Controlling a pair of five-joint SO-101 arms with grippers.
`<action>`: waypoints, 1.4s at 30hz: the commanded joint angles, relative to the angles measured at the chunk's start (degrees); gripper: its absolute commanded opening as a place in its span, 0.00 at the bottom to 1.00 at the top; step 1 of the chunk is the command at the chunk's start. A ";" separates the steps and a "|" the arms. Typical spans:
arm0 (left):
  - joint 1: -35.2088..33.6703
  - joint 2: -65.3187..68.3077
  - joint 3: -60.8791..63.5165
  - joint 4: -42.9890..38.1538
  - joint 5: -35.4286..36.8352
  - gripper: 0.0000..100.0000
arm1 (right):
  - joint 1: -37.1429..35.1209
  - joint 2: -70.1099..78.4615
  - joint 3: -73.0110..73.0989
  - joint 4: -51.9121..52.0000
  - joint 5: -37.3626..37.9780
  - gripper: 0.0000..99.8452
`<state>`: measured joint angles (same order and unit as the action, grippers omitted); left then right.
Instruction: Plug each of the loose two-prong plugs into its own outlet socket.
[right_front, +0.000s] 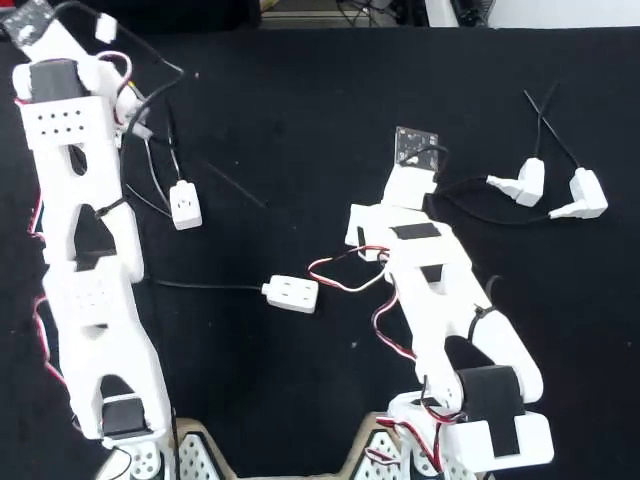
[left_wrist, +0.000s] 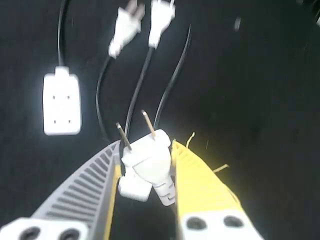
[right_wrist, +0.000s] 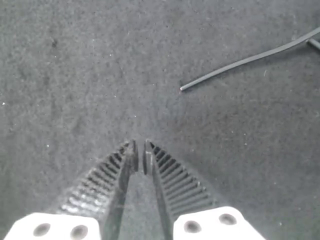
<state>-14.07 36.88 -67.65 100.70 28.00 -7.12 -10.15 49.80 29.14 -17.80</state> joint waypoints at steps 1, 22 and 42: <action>4.53 -16.00 21.05 -0.62 -4.04 0.03 | -0.70 -3.12 -3.21 0.26 0.62 0.01; 26.15 -54.33 97.71 -41.67 -9.23 0.03 | -0.35 -3.12 -1.89 0.62 0.62 0.01; 41.27 -66.99 129.54 -88.00 -9.32 0.07 | 13.54 -9.45 -0.75 0.09 0.62 0.01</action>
<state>25.41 -27.91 60.53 19.47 18.77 8.53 -16.92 49.80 29.14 -17.80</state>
